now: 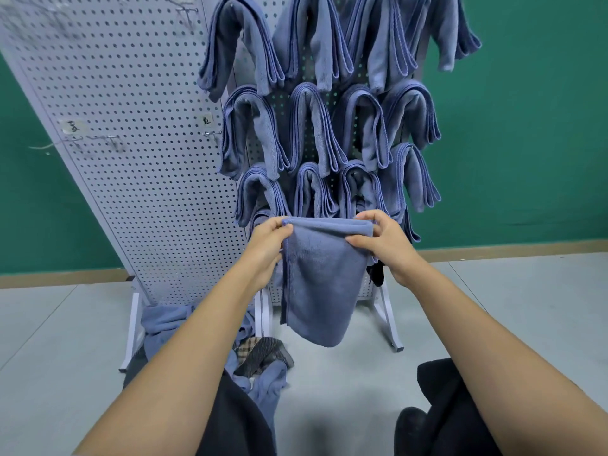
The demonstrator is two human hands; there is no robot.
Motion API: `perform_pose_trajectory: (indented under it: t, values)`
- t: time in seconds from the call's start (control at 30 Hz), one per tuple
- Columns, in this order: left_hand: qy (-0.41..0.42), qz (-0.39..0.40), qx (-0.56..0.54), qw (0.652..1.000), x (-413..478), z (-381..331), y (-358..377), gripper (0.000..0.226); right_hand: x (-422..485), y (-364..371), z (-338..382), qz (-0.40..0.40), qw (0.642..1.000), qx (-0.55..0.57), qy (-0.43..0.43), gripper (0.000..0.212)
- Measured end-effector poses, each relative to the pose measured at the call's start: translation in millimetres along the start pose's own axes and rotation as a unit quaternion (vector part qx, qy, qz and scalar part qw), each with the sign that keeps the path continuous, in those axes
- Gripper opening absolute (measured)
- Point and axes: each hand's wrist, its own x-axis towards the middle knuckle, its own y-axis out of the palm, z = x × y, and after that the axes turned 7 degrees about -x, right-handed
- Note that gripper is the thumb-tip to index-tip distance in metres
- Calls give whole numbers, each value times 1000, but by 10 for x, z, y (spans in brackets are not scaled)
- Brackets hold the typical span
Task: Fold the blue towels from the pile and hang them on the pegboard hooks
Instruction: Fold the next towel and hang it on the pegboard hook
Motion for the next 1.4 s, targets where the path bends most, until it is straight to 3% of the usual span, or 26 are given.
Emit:
perform_pose_trajectory:
  t: [0.17,0.27,0.53,0.73,0.87,1.0,1.07,1.23,1.4]
  values:
    - [40,71,25,996,-23,5,169,20,-10,-80,83,65,974,-213,-51,52]
    - [45,97,39,993,-36,-86,236,19,10,-80,246,114,941,-311,-77,19]
    - [16,-8,-13,1000,-93,-366,259,14,129,-91,850,94,925,-344,-133,41]
    - [-128,-33,-76,988,-370,-1,271,23,44,-191,1475,94,938,-300,-147,33]
    - [-175,18,-145,974,-479,126,251,54,-5,-360,1905,61,958,-221,-170,28]
    - [-203,49,-339,917,-446,47,202,48,25,-645,2108,11,981,-104,-166,35]
    - [-190,55,-397,896,-420,-43,145,42,42,-767,2028,-11,988,-62,-139,29]
    - [-157,21,-329,931,-258,-446,-155,31,109,-1018,1563,-82,996,9,-29,16]
    - [-114,22,-240,964,-167,-902,-513,14,194,-1051,1131,-34,995,42,89,26]
